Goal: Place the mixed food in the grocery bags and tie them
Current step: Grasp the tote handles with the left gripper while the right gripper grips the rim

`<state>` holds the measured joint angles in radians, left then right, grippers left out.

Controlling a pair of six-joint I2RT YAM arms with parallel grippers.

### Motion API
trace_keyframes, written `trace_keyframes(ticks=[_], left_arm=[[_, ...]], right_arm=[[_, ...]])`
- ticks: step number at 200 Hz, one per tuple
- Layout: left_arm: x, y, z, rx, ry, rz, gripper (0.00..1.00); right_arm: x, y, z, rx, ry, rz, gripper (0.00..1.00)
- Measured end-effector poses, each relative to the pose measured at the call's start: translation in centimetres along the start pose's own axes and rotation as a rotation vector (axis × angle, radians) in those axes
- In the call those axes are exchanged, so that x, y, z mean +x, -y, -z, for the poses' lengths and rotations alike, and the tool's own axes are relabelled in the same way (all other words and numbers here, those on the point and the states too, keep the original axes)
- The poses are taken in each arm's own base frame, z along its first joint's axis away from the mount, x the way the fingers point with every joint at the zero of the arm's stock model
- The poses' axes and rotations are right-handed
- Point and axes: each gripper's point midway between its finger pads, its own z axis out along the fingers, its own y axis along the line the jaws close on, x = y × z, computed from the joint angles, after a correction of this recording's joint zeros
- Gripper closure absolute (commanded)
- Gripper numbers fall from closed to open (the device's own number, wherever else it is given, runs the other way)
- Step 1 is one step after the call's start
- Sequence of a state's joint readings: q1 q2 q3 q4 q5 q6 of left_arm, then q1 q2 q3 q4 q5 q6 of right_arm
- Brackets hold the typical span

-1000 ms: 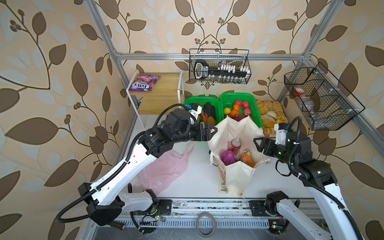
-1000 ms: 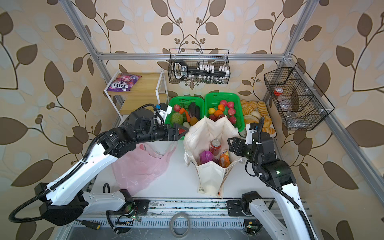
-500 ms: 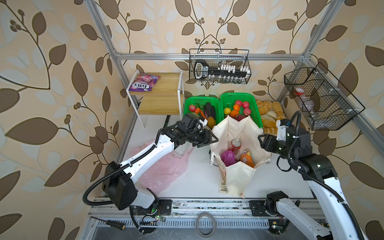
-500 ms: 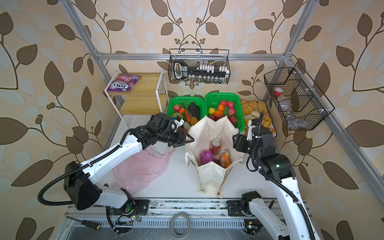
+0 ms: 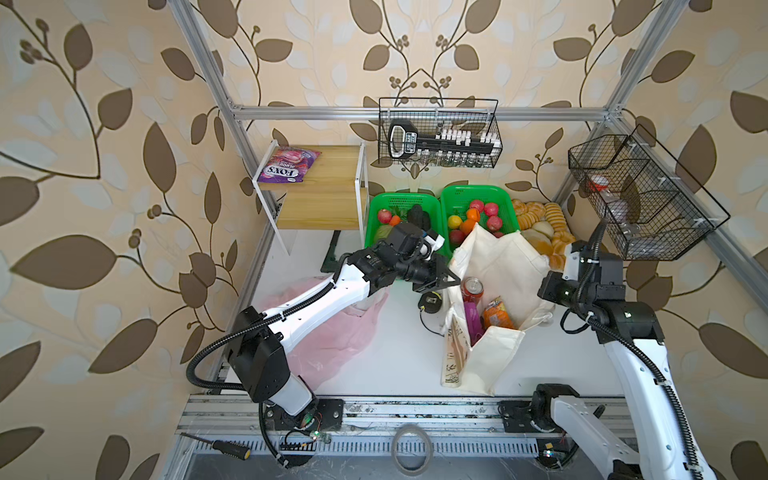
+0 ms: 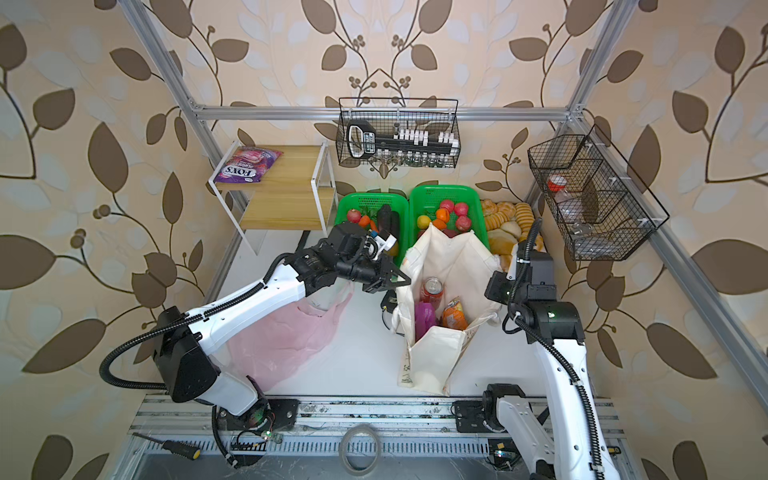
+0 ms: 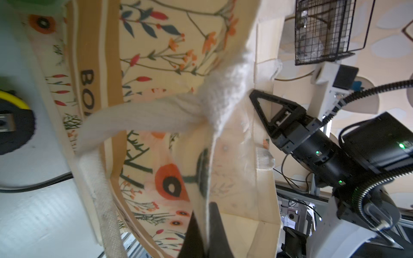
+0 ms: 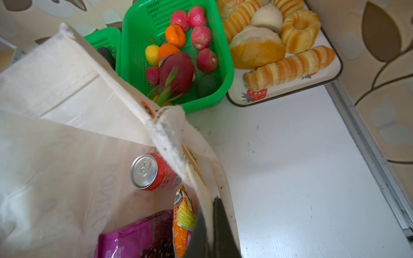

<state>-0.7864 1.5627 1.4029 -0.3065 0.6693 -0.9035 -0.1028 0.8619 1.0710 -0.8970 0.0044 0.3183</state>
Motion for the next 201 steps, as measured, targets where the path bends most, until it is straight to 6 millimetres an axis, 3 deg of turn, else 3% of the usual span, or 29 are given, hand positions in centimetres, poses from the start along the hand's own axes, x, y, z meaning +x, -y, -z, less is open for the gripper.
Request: trace_keyframes(ticks=[27, 61, 132, 201], left_arm=[[0.8, 1.9, -1.9, 0.027, -0.029, -0.004, 1.00], [0.5, 3.0, -5.0, 0.044, -0.058, 0.011, 1.00], [1.6, 6.0, -10.6, 0.109, -0.120, 0.035, 1.00], [0.6, 7.4, -13.0, 0.147, -0.123, 0.094, 1.00]], right_arm=[[-0.8, 2.8, 0.3, 0.062, 0.027, -0.058, 1.00], [-1.7, 6.0, 0.7, 0.138, 0.052, -0.134, 1.00], [-3.8, 7.8, 0.6, 0.212, 0.109, -0.077, 1.00], [-4.6, 8.7, 1.3, 0.277, 0.111, -0.016, 1.00]])
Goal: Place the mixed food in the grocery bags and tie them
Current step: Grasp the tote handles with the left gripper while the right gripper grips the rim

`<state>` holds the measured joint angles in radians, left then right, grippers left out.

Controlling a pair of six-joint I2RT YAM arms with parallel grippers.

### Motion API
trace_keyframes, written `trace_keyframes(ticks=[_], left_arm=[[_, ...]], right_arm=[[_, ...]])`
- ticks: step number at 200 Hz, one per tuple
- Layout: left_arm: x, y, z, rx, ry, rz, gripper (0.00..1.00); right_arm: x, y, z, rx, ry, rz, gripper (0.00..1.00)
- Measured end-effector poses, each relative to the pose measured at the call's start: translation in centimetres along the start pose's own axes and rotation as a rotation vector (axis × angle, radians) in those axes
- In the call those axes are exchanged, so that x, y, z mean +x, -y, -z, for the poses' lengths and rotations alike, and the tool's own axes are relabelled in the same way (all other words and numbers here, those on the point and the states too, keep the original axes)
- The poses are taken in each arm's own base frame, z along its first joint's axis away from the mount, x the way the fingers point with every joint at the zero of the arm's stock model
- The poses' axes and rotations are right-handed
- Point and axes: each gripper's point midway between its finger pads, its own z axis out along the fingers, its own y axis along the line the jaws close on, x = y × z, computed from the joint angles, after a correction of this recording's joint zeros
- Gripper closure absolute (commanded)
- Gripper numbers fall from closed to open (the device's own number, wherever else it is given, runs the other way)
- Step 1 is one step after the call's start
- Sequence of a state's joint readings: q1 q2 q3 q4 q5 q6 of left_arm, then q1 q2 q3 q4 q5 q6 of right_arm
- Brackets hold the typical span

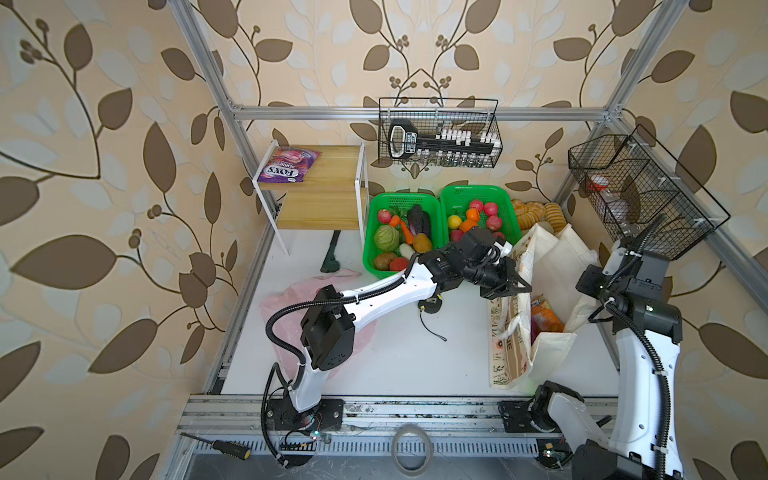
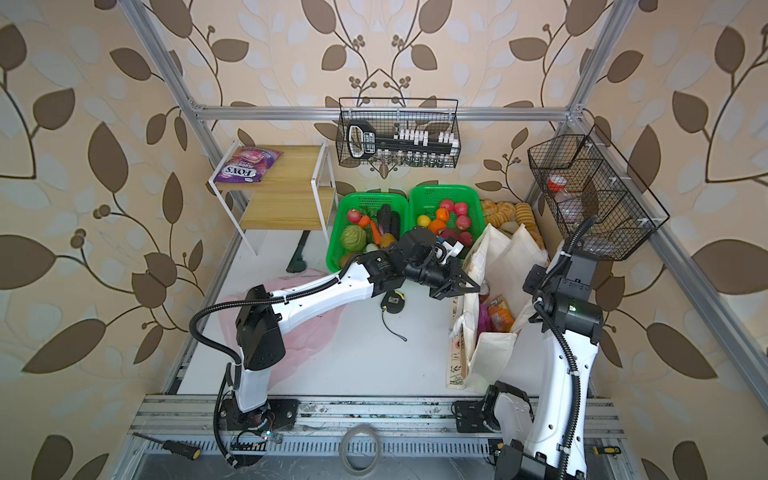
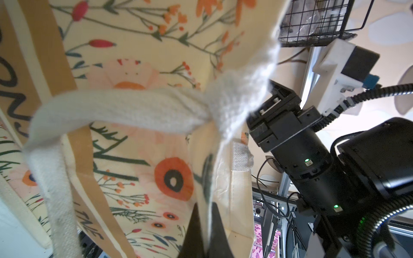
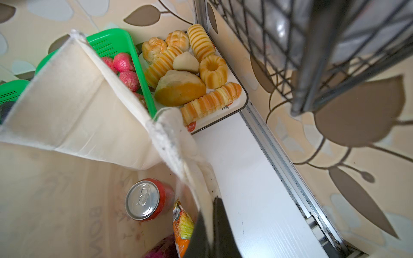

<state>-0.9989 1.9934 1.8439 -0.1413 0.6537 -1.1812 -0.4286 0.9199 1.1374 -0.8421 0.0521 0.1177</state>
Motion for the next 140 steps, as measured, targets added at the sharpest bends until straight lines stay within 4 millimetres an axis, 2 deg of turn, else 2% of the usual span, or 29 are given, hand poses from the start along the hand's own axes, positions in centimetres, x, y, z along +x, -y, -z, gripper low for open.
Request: trace_keyframes(ticks=[28, 43, 77, 140], left_arm=[[-0.2, 0.5, -0.7, 0.019, -0.001, 0.020, 1.00], [-0.5, 0.8, -1.1, 0.034, 0.004, 0.028, 1.00], [-1.5, 0.5, -2.0, 0.029, 0.028, 0.048, 1.00], [-2.1, 1.5, -3.4, 0.054, 0.026, 0.056, 1.00]], right_arm=[[-0.4, 0.3, 0.5, 0.022, -0.019, 0.029, 1.00], [-2.1, 0.3, 0.7, 0.024, 0.016, 0.038, 1.00], [-4.3, 0.0, -0.8, 0.020, 0.053, 0.052, 1.00], [-4.9, 1.4, -1.1, 0.095, 0.074, 0.087, 1.00]])
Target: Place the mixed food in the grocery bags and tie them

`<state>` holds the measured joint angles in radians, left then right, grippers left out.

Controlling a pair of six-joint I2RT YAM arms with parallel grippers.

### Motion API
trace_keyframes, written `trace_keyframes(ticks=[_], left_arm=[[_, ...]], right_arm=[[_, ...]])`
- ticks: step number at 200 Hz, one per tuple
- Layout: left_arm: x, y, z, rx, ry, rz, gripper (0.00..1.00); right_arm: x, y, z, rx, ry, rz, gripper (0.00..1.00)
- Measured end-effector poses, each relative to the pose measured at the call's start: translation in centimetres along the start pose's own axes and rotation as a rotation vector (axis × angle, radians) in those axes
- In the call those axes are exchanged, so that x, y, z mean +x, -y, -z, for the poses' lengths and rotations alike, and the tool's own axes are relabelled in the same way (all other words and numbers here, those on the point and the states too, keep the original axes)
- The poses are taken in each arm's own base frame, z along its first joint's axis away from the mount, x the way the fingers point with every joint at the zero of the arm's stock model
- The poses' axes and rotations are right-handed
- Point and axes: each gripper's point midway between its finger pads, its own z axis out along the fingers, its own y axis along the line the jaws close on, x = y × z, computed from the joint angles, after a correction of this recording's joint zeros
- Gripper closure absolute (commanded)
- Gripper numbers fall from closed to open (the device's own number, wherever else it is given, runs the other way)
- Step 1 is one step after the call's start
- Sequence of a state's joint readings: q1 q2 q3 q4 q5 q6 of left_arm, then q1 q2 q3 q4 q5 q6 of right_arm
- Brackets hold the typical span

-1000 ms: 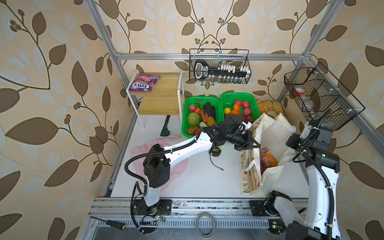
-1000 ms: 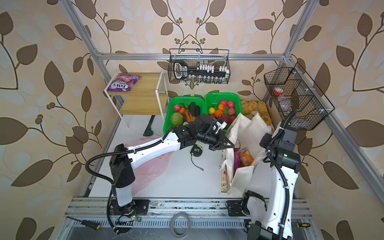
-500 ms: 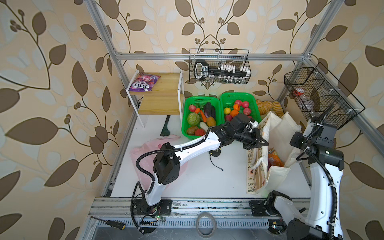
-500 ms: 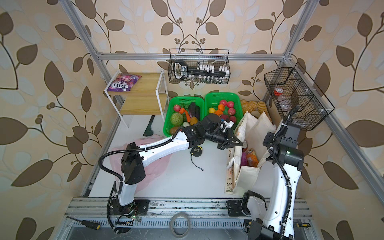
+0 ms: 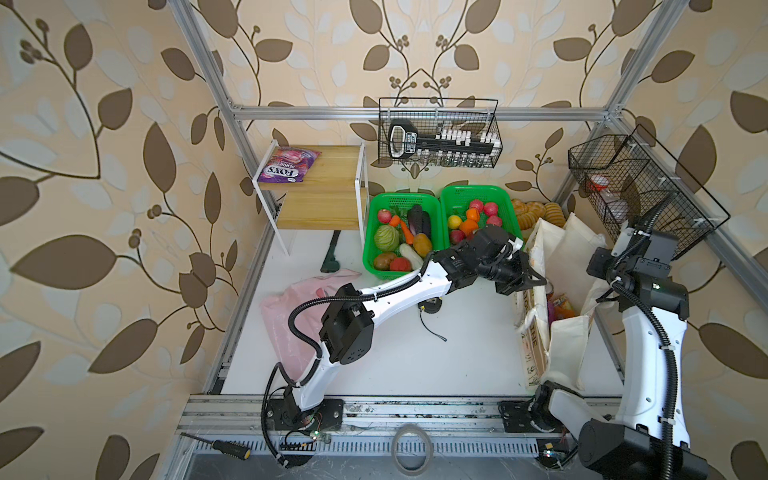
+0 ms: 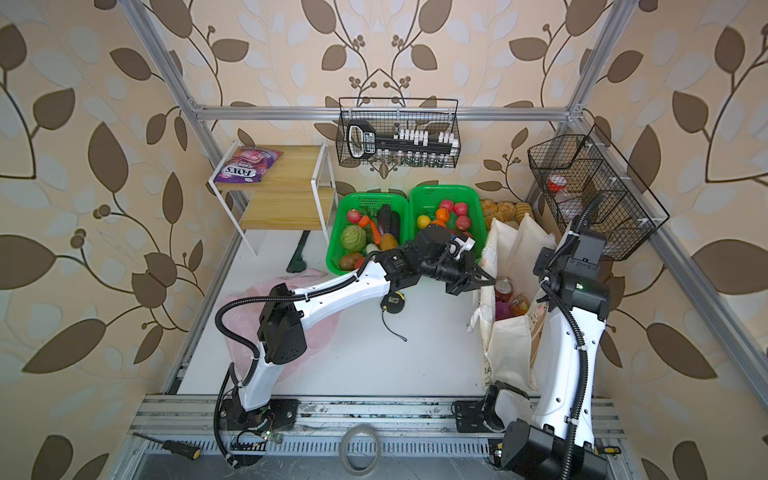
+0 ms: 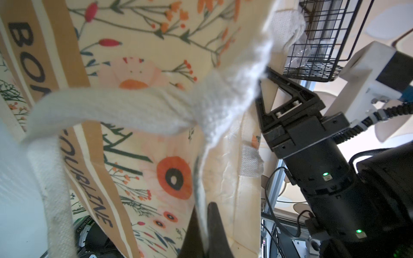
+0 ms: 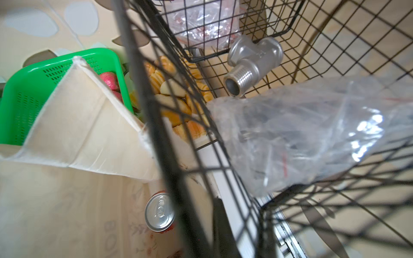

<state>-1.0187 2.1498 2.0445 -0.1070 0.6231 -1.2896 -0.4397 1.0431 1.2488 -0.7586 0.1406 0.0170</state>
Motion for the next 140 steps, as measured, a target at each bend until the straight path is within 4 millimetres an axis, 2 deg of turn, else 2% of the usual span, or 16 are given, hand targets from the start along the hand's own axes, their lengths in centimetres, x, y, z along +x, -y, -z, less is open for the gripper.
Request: trace_keyframes(ticks=[49, 140], left_arm=[[0.6, 0.7, -2.2, 0.027, -0.020, 0.000, 1.00], [0.3, 1.1, -3.4, 0.040, -0.009, 0.009, 1.00]], right_arm=[[-0.2, 0.9, -0.4, 0.045, 0.021, 0.024, 1.00], [-0.1, 0.7, -1.1, 0.039, 0.008, 0.060, 1.00]])
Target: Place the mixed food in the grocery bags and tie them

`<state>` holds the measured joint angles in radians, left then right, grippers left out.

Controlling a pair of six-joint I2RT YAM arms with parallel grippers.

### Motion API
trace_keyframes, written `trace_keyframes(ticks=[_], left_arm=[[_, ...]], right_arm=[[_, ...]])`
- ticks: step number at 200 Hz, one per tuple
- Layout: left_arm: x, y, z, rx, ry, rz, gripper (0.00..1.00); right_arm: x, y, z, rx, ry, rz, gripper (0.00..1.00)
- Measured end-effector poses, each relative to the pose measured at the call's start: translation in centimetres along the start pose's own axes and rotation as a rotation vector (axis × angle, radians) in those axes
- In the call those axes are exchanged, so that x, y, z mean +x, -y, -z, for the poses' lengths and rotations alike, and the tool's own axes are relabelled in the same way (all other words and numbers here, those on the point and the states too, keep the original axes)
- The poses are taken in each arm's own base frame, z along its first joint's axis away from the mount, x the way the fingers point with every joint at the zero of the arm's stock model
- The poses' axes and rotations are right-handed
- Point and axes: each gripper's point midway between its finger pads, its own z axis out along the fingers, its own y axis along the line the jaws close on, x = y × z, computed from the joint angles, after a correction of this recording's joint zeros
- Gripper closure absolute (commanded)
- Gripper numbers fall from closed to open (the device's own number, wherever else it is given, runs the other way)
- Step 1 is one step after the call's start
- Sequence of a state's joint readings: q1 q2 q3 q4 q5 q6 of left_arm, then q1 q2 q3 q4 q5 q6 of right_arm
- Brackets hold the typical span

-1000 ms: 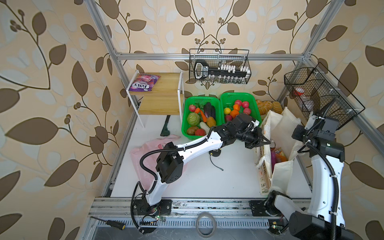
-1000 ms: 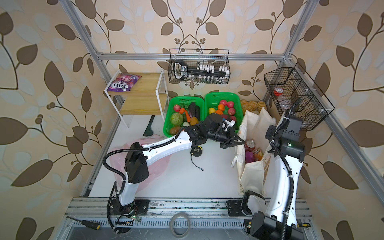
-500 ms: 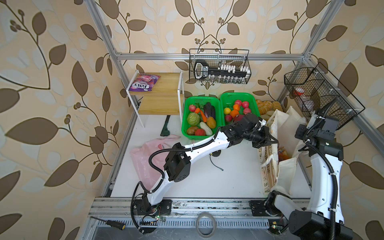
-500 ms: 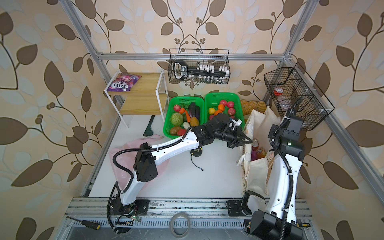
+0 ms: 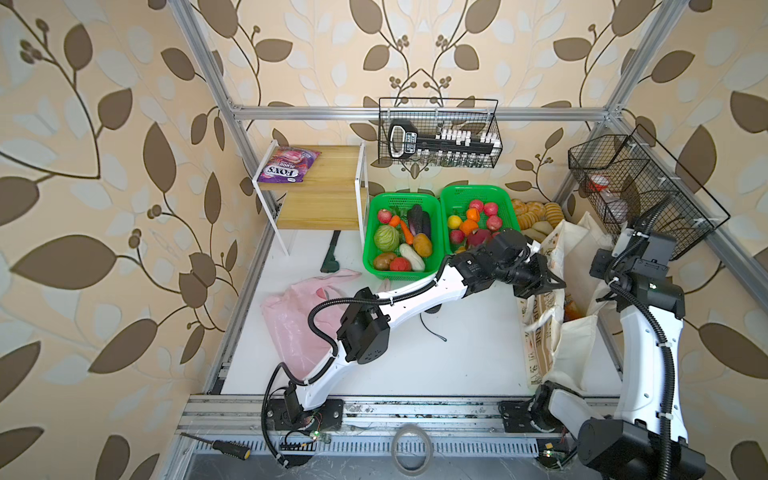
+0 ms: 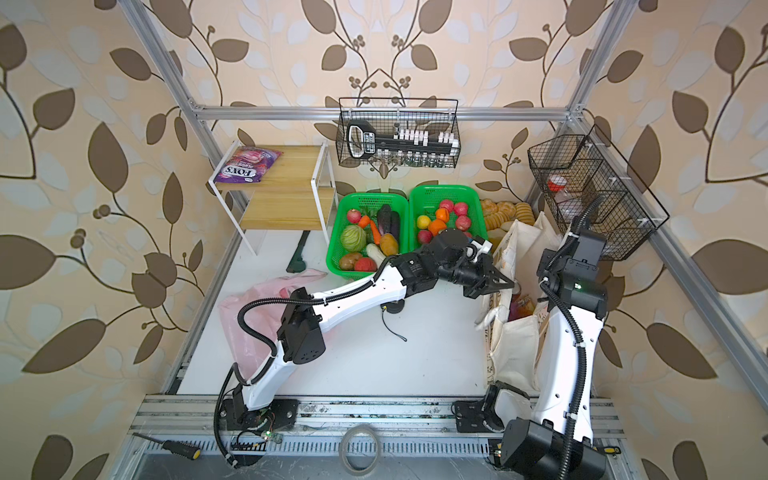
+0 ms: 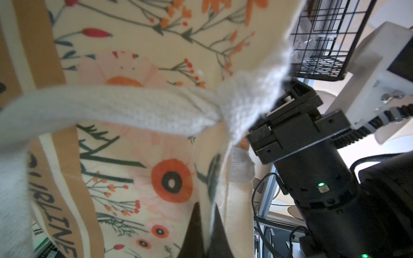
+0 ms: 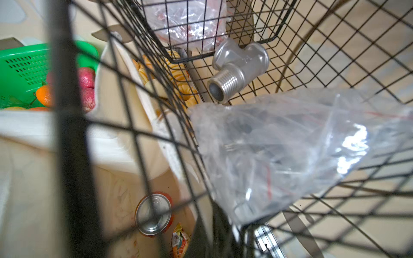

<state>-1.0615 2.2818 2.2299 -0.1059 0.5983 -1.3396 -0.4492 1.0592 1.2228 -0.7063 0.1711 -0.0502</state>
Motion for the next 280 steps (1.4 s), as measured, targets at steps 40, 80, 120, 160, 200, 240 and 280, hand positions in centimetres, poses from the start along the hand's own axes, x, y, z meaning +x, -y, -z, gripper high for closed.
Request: trace_keyframes(ticks=[40, 80, 120, 160, 200, 240, 280], left_arm=[[-0.1, 0.0, 0.0, -0.001, 0.005, 0.000, 1.00], [-0.6, -0.7, 0.3, -0.011, 0.013, 0.002, 1.00], [-1.4, -2.6, 1.6, -0.037, 0.042, 0.023, 1.00], [-1.9, -2.3, 1.9, -0.020, 0.053, 0.015, 1.00], [-1.8, -2.8, 1.8, -0.021, 0.049, 0.009, 0.71], [-2.0, -3.5, 2.9, -0.051, 0.057, -0.026, 0.49], [-2.1, -2.7, 6.9, -0.087, 0.129, -0.108, 0.40]], right_arm=[[0.0, -0.2, 0.0, -0.009, 0.001, 0.001, 0.86], [-1.2, -1.5, 1.9, -0.096, 0.090, -0.036, 0.57], [-2.5, -1.6, 5.0, -0.141, 0.207, -0.088, 0.48], [-3.9, -2.2, 7.7, -0.217, 0.300, -0.142, 0.41], [-4.8, -6.7, 12.1, -0.521, 0.346, -0.231, 0.42], [-3.2, -10.7, 18.6, -0.824, 0.370, -0.281, 0.42], [-1.2, -12.1, 21.2, -0.956, 0.326, -0.308, 0.45]])
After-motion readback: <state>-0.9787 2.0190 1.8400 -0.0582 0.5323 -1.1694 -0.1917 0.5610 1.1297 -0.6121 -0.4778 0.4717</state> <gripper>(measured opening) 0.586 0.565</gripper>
